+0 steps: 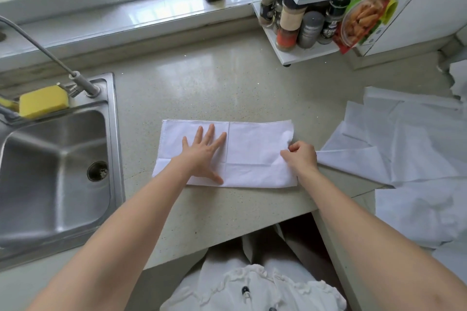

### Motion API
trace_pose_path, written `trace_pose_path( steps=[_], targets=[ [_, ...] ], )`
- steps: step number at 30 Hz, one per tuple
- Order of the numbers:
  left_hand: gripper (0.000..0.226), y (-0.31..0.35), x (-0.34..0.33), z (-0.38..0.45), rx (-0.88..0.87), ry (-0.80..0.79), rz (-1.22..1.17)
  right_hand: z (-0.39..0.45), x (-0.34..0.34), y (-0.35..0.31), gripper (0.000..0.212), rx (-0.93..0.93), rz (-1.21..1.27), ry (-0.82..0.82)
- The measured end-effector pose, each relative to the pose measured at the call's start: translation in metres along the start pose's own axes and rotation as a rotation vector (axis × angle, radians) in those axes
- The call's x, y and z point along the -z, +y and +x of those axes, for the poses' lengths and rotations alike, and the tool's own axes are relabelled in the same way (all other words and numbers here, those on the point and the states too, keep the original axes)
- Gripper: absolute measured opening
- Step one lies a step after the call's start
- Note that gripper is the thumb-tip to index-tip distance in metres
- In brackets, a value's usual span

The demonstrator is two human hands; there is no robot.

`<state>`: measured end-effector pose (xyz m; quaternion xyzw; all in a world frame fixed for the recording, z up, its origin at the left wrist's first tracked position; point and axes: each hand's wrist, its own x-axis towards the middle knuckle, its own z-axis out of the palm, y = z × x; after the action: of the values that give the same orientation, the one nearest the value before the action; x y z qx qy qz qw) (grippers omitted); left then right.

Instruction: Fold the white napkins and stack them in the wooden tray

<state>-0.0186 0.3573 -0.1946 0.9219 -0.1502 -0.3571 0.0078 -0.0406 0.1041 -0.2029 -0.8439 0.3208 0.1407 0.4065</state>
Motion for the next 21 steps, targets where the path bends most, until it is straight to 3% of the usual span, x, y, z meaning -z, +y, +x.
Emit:
trace_pose_path(
  steps=[3,6,10,13,15,17,19,21],
  targets=[
    [0.139,0.004,0.005,0.005,0.000,-0.020,0.086,-0.002,0.007,0.016,0.009,-0.033,0.189,-0.064],
    [0.144,0.021,0.009,0.012,-0.014,-0.030,0.114,-0.005,0.020,0.029,0.007,-0.033,0.210,-0.049],
    [0.146,0.054,0.005,0.019,0.006,-0.044,0.036,-0.001,0.050,0.029,0.034,-0.024,0.241,0.075],
    [0.146,0.066,0.006,0.022,0.028,-0.049,0.007,-0.009,0.069,0.007,0.033,-0.010,0.388,0.034],
    [0.133,0.063,0.014,0.022,-0.022,-0.026,-0.097,-0.019,0.075,-0.014,0.033,0.050,0.454,-0.027],
    [0.098,0.049,0.026,0.015,-0.074,0.102,-0.445,-0.032,0.072,-0.038,0.027,0.138,0.468,-0.044],
    [0.060,0.027,0.036,0.002,-0.001,0.227,-1.122,-0.042,0.058,-0.057,0.011,0.205,0.490,-0.075],
    [0.057,0.007,0.042,-0.010,0.099,0.171,-1.764,-0.054,0.032,-0.074,0.011,0.237,0.500,-0.129]
  ],
)
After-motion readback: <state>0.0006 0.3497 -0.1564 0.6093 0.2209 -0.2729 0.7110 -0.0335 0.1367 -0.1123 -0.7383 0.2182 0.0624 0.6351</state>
